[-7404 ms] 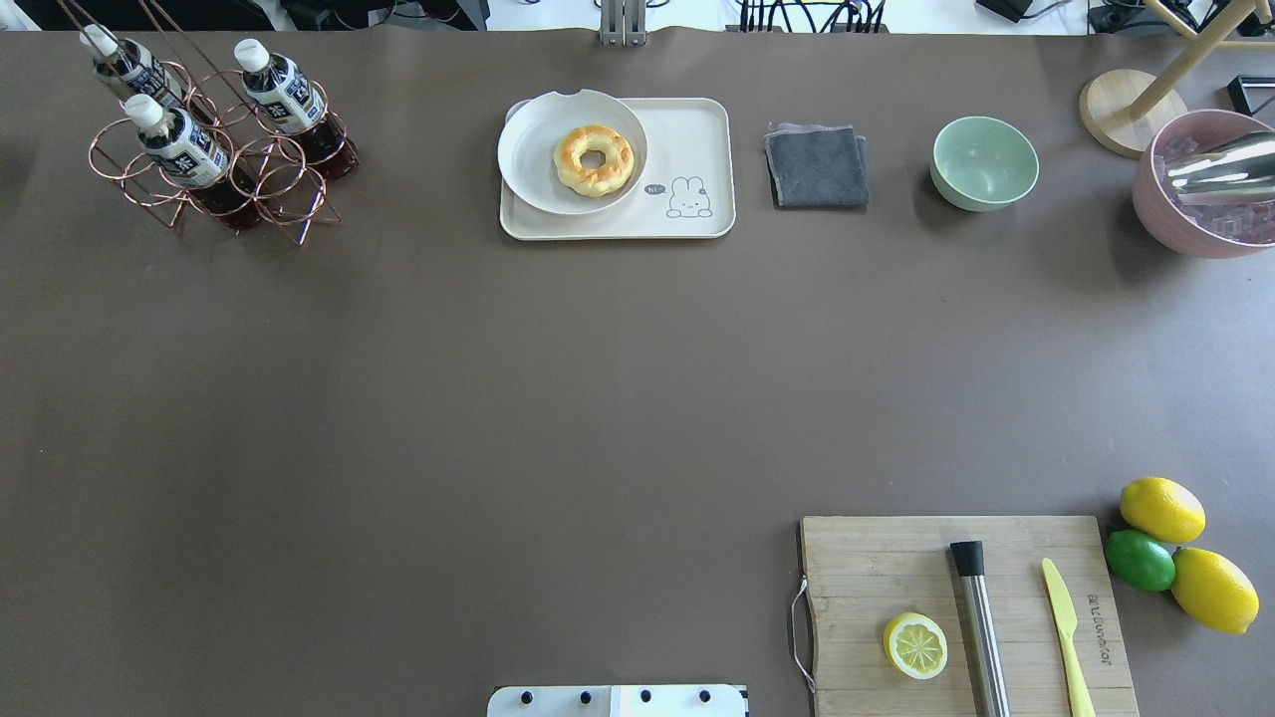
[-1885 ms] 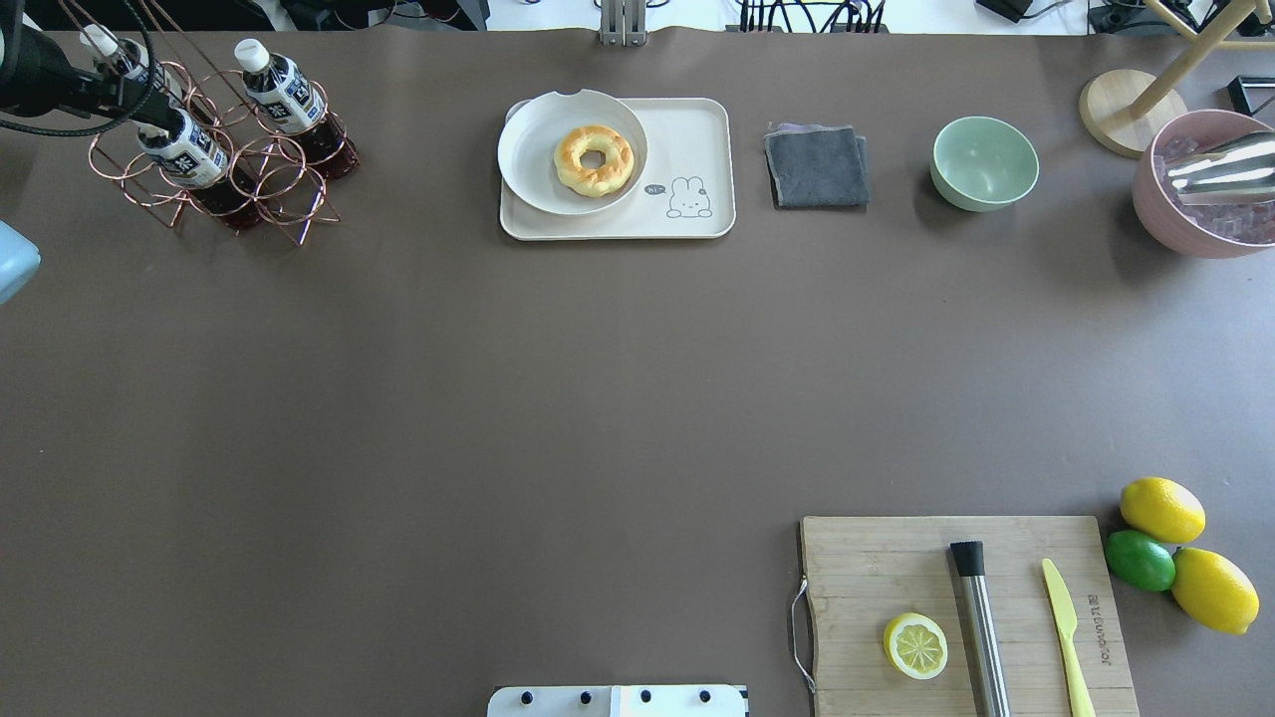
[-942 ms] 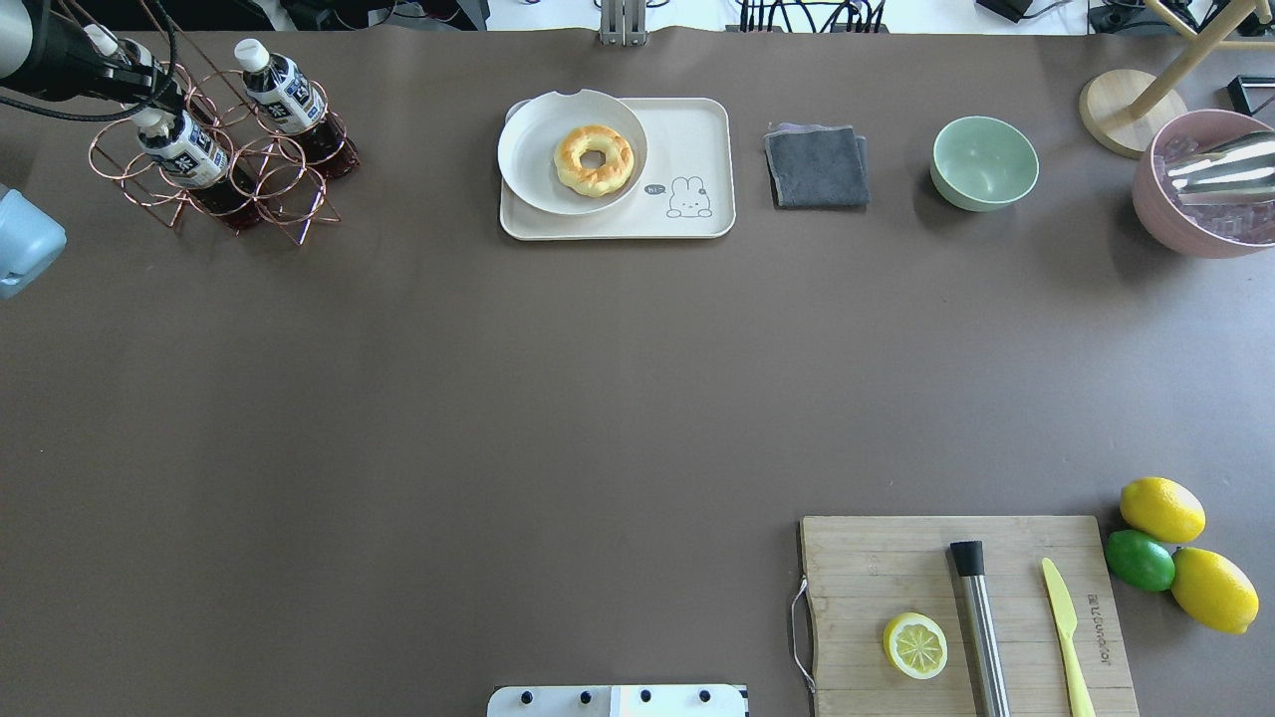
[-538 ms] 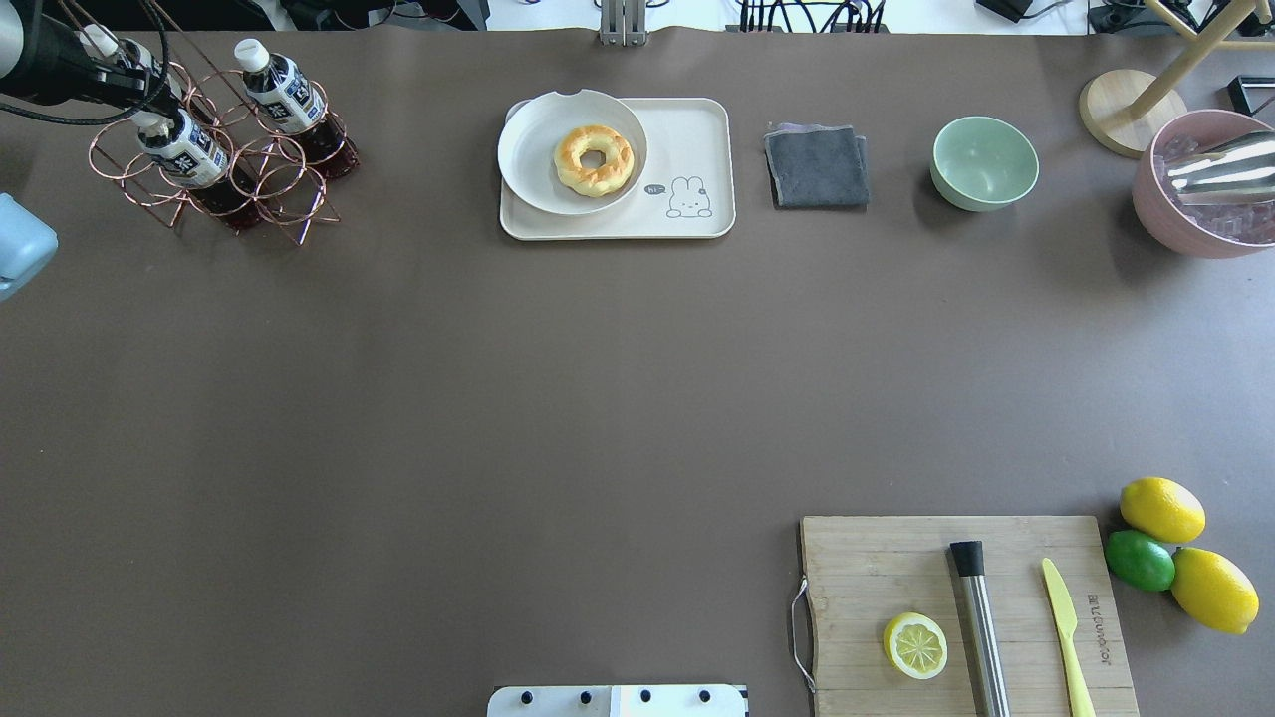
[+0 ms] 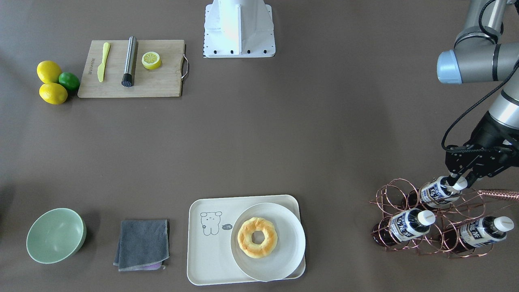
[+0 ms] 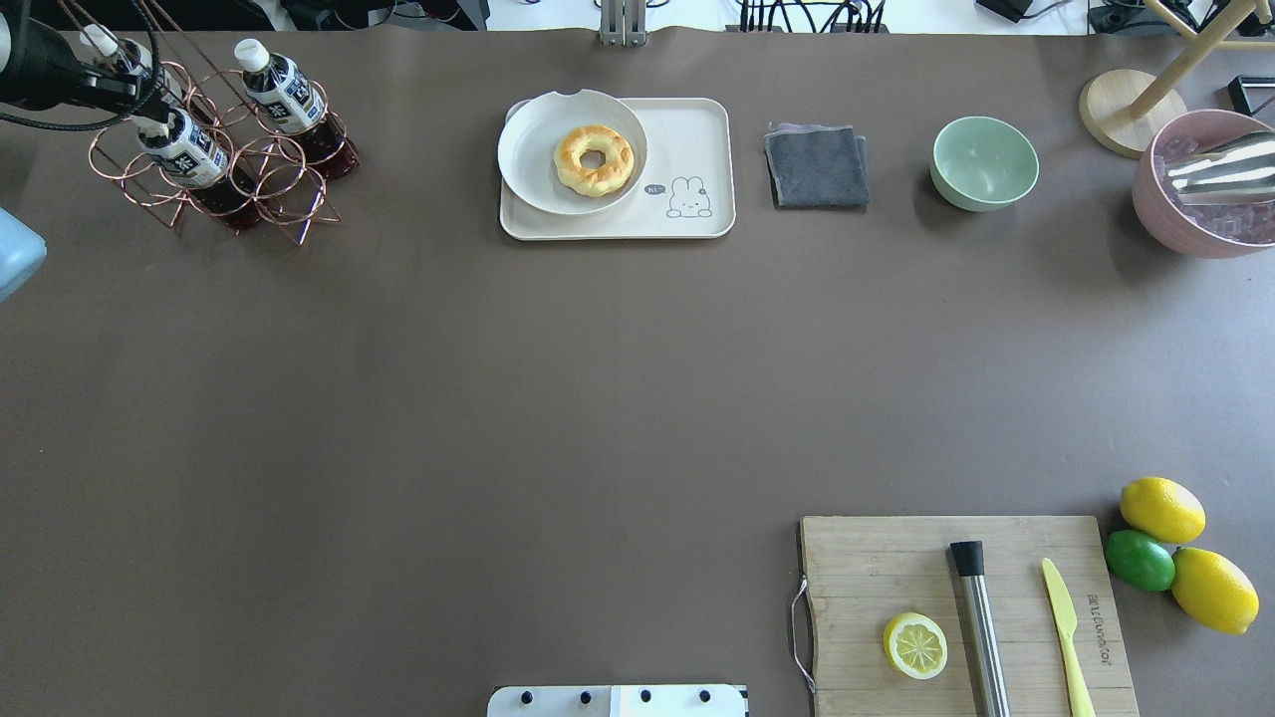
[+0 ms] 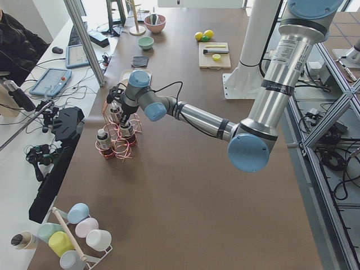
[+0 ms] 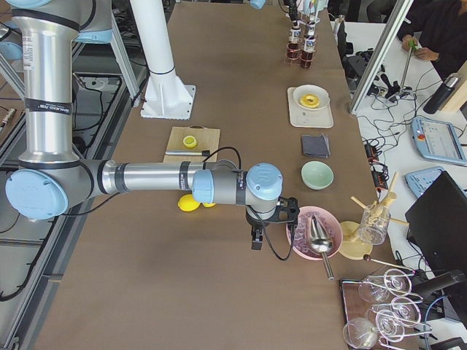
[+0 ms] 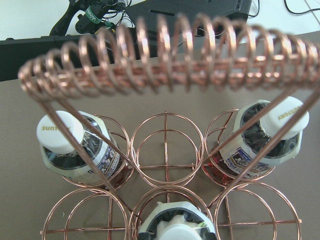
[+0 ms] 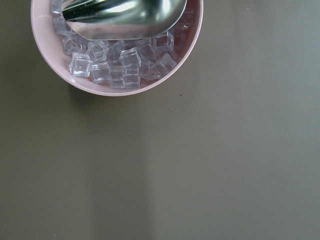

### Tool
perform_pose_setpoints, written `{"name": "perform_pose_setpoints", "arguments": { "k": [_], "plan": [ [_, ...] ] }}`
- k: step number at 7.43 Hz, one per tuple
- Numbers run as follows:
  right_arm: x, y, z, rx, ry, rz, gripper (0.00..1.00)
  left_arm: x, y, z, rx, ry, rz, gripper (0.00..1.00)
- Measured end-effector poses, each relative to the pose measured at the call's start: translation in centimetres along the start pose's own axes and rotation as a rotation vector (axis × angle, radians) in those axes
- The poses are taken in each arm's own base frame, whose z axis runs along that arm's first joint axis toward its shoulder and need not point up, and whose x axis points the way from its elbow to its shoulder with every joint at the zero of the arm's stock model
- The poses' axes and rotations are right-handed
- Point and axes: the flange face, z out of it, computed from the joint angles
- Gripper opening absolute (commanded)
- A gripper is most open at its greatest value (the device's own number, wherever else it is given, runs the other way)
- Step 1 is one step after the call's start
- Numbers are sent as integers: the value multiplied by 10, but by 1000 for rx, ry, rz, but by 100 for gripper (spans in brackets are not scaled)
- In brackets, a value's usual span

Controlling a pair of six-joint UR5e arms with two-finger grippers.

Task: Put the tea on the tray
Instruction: 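Close the left gripper on the bottle cap and lift it out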

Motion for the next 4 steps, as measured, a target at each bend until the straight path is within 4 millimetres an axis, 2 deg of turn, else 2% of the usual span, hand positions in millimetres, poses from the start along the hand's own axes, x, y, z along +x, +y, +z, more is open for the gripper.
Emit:
{"name": "perform_pose_setpoints", "arguments": {
  "k": [2, 3, 4],
  "plan": [
    [0, 0, 0, 0, 1, 0, 100, 3, -4, -2, 1, 0, -1, 0],
    [0, -1, 0, 0, 1, 1, 100, 2, -12, -8, 5, -2, -11, 0],
    [0, -1, 0, 1, 1, 1, 100, 0, -29, -22, -7, 8, -34, 0]
  ]
}}
